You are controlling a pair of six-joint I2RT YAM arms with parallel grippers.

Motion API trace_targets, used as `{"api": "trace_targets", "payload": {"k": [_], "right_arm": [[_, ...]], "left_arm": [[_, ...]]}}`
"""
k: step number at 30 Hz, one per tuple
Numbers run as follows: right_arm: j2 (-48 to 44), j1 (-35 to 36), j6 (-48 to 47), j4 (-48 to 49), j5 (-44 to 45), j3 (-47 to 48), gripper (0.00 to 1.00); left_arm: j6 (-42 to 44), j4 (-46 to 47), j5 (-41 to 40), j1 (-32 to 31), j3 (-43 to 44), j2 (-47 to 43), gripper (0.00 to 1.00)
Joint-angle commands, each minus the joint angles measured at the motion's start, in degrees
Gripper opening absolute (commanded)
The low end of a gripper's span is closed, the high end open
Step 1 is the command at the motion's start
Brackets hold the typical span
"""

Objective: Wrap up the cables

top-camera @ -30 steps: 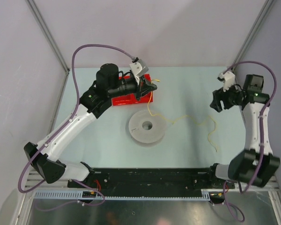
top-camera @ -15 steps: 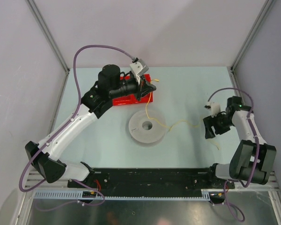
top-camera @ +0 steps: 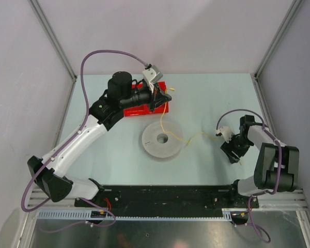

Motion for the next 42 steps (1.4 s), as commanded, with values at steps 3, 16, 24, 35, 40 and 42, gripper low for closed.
{"api": "trace_targets", "payload": {"k": [3, 16, 24, 35, 40, 42], "right_arm": [[-0.18, -1.97, -6.48, 7.19, 3.06, -7.38, 0.52], [-16.39, -15.3, -12.03, 20.64, 2.56, -3.43, 0.0], [-13.97, -29.79, -15.07, 22.95, -2.91, 6.51, 0.0], [-15.88, -37.06, -21.78, 23.84, -7.14, 7.82, 0.0], [-15.72, -39.16, -23.09, 24.45, -8.37, 7.83, 0.0], [-15.58, -39.7, -23.33, 24.72, -8.62, 7.81, 0.0]], "left_arm": [[-3.1, 1.04, 2.03, 2.53, 1.53, -0.96, 0.0], [-10.91, 1.08, -4.77, 19.8, 5.32, -5.74, 0.0], [-8.63, 1.29, -7.97, 43.92, 2.1, -6.91, 0.0], [0.31, 2.16, -9.55, 61.63, -6.84, -0.58, 0.0], [3.75, 2.83, -10.11, 64.71, -10.35, 0.38, 0.0], [5.23, 2.91, -10.43, 65.17, -11.5, 0.49, 0.0]]}}
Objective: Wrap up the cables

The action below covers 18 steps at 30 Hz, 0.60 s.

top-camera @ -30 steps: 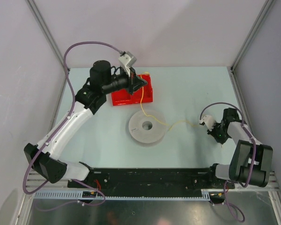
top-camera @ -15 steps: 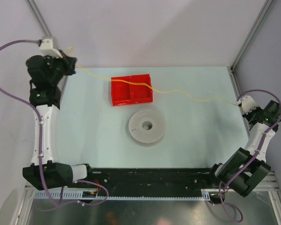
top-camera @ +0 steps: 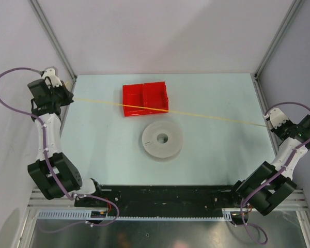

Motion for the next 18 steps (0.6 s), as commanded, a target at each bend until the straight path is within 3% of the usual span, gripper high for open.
{"api": "trace_targets", "payload": {"k": [1, 18], "right_arm": [[-0.76, -2.82, -2.57, 3.12, 1.73, 2.16, 0.0], [3.16, -10.46, -4.61, 7.45, -1.24, 2.17, 0.0]], "left_arm": [[7.32, 4.75, -4.5, 3.5, -1.18, -0.77, 0.0], [12.12, 7.07, -6.09, 9.01, -8.03, -1.19, 0.0]]}}
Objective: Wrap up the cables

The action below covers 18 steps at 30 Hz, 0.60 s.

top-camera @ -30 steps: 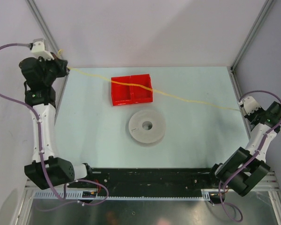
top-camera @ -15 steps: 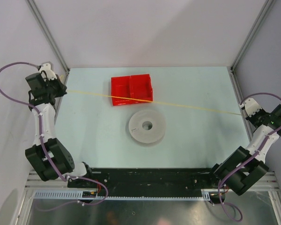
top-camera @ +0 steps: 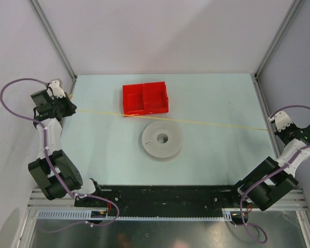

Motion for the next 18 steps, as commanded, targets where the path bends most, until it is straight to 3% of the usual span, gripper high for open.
{"api": "trace_targets", "payload": {"k": [1, 18], "right_arm": [[1.46, -5.08, -2.7, 8.1, 7.2, 2.17, 0.0], [5.21, -9.16, -5.28, 11.12, 6.5, 2.16, 0.0]], "left_arm": [[6.77, 8.01, -9.49, 5.94, 0.11, -1.18, 0.0], [12.08, 8.52, -8.44, 10.7, 0.35, 0.87, 0.0]]}}
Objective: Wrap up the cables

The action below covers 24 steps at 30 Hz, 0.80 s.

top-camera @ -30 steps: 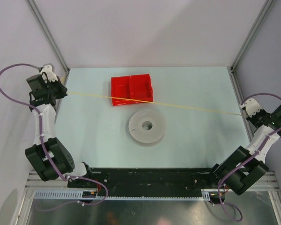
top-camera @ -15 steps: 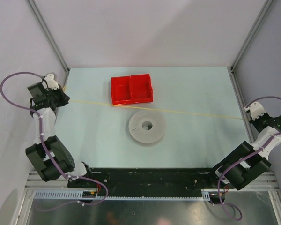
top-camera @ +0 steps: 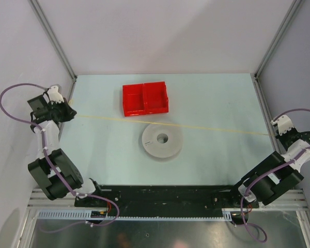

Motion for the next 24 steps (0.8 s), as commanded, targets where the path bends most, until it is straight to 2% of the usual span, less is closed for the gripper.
{"api": "trace_targets", "payload": {"k": [1, 10, 19, 22, 24], "right_arm": [[1.25, -5.19, -3.47, 14.24, 11.8, 2.19, 0.0], [2.84, -5.74, -3.82, 14.14, 12.21, 2.19, 0.0], [4.29, -6.03, -3.38, 15.34, 12.95, 2.19, 0.0], [3.38, -4.09, -2.24, 13.68, 13.23, 2.19, 0.0], [1.97, -0.99, 1.88, 12.27, 13.91, 2.41, 0.0]], "left_arm": [[8.0, 11.51, -13.92, 7.21, 2.86, 1.12, 0.0], [6.54, 11.59, -12.09, 8.72, 3.97, 2.48, 0.0], [6.25, 11.54, -13.53, 9.6, 4.28, 3.2, 0.0], [2.32, 11.05, -8.45, 9.21, 4.43, 2.6, 0.0], [-0.42, 10.86, -4.73, 6.03, 3.59, 0.0, 0.0]]}}
